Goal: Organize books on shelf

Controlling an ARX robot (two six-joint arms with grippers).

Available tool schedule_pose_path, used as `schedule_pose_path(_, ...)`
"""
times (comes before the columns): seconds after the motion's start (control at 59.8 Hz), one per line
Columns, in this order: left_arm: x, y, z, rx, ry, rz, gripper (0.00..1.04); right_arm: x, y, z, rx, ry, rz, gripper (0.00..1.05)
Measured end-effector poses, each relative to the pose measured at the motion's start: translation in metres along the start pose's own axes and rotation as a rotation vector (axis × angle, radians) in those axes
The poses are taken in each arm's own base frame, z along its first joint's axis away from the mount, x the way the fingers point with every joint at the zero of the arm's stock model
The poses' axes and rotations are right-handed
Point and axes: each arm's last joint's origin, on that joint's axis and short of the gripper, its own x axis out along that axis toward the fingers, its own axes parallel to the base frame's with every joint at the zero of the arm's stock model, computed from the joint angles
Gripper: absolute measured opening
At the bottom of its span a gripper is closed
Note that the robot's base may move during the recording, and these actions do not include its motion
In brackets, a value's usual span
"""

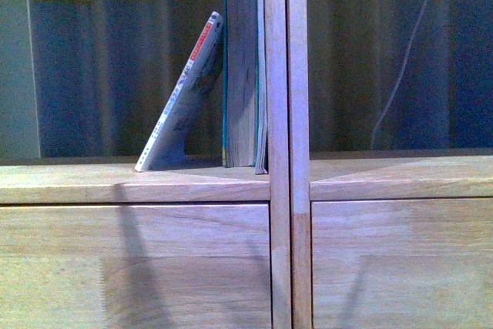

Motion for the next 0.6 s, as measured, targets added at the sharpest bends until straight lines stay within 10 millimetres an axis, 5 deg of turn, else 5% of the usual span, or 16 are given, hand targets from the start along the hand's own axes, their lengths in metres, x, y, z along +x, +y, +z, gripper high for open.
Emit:
schedule_pose_path(0.117,-0.040,-0.009,0.001,0.037,-0.050,-0.012,0.97,0.000,0.000,0.000,0.000,0.000,0.000,0.98)
schedule_pose_path(0.201,-0.046,-0.018,0.001,-0.001,0.056,0.243,0.84,0.000,0.000,0.000,0.000,0.000,0.001,0.98)
schedule_pose_path(0.351,-0.066,-0.021,-0.053,-0.004,0.261,0.488,0.58,0.000,0.000,0.000,-0.012,0.008,-0.032,0.96)
schedule_pose_path(0.451,-0.077,-0.025,-0.077,0.003,0.273,0.487,0.40,-0.009,0.006,-0.017,-0.066,0.162,-0.289,0.80)
schedule_pose_path(0.602,-0.091,-0.030,-0.098,0.011,0.260,0.484,0.15,-0.028,0.009,-0.059,-0.131,0.225,-0.350,0.56)
